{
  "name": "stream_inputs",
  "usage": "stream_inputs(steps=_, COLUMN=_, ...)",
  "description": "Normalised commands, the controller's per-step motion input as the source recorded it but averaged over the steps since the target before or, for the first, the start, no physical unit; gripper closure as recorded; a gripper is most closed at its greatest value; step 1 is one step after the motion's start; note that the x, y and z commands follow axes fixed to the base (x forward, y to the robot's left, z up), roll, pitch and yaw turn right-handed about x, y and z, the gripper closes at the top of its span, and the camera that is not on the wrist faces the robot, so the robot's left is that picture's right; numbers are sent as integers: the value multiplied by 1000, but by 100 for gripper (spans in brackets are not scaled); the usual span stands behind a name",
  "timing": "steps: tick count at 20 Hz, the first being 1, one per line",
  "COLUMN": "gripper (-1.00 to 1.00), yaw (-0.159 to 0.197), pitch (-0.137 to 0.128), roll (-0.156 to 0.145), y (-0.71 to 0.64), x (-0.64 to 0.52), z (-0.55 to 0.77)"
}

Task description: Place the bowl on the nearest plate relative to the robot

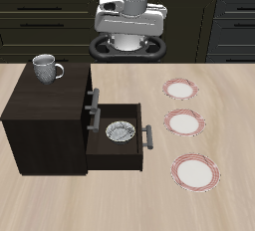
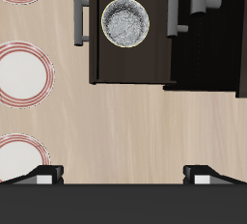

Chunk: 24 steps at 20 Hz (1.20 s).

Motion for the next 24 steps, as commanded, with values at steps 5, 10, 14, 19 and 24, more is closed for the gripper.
stream_inputs(steps=5, gripper=-100, yaw=26, pitch=-24, roll=9, y=63, x=194, z=14)
stream_inputs(steps=10, gripper=-100, yaw=9, pitch=-37, roll=-9, y=-56, x=380, z=91)
stream_inputs(steps=14, gripper=-100, yaw=-7, pitch=-28, roll=-5, y=-113, x=324, z=59)
stream_inputs(steps=19, gripper=-100, yaw=-14, pitch=-41, roll=-30, y=-123, x=391, z=7)
stream_inputs(steps=24, gripper=-100, yaw=-25, pitch=-21, roll=-31, y=-73, x=472, z=-29)
